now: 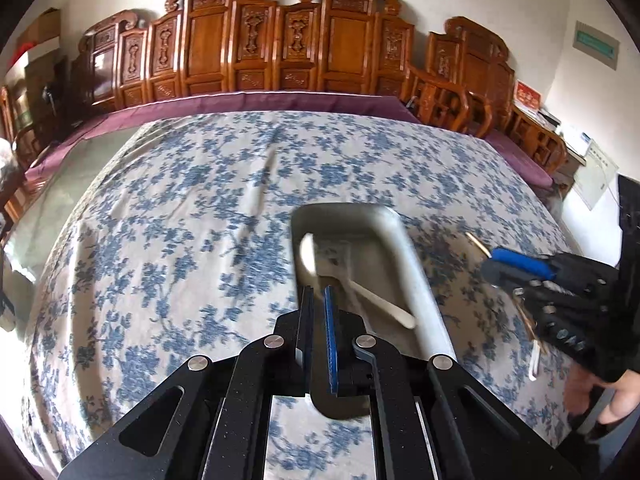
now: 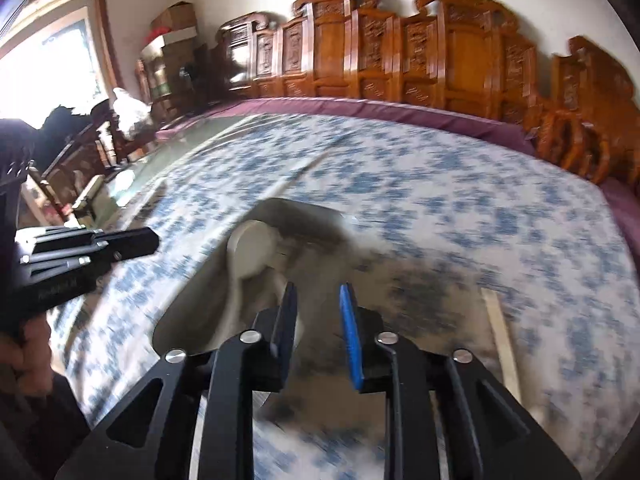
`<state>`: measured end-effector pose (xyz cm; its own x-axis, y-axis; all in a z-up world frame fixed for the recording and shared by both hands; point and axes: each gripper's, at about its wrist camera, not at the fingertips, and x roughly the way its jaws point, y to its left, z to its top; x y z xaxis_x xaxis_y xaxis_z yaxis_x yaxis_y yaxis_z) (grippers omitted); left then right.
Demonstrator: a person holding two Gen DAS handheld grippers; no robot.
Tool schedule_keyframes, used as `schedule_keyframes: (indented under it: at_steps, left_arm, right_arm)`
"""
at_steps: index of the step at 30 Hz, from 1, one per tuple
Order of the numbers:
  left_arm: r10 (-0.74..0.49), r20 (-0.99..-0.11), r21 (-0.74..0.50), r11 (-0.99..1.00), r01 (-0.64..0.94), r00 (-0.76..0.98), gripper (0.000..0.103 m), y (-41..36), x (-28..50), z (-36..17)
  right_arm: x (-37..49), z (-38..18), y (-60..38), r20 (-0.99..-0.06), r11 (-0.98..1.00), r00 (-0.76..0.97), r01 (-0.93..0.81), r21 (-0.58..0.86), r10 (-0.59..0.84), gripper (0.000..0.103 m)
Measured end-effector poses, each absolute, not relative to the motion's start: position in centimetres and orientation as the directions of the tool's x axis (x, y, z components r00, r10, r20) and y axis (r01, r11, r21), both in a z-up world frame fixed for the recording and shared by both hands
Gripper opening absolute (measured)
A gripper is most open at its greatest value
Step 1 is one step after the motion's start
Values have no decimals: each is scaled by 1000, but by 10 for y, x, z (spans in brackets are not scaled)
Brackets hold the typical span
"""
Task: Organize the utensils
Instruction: 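Lower the white spoon into the grey tray and open the right gripper, then reach the right gripper to the wooden chopsticks and grasp them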
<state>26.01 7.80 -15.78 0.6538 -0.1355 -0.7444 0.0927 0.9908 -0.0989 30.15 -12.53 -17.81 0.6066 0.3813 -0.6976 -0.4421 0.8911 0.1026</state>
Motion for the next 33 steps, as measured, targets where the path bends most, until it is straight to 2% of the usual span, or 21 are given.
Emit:
schedule_keyframes:
  at_steps: [3,6,12,13,14,18,25,33]
  left_arm:
    - [-156,-739,-93,987,129,656,5,60,253,-151]
    - [-177,-732,-88,982,166,658,16,42,247,-146]
    - [-206,-735,-75,971,225,646,17,4,238,-143]
    - [-209,-737,-72,970,232,643,20,-2,237,-144]
    - [-211,-741,-67,968,243,637,25,-10,236,-146]
    - [-209,-758,-42,961,273,618,29,-32,233,-157]
    - [-208,-790,-27,952,306,576,30,-55,234,-180]
    - [-206,-806,-14,944,329,555,30,-71,232,-193]
  right_arm:
    - [282,-179,-172,-706,924,630,-372,90,323,26]
    - [269,-184,-216,-722,950,641,-301,77,261,25]
    - [255,-184,-271,-738,977,651,-208,48,175,25]
    - [255,-184,-276,-739,978,652,-201,47,170,25]
    - [254,-184,-279,-739,979,652,-199,46,168,25]
    - [256,-192,-284,-749,978,642,-204,40,164,25]
    - [268,-229,-278,-795,967,573,-246,64,198,25]
    - [296,-246,-258,-813,952,544,-303,41,208,25]
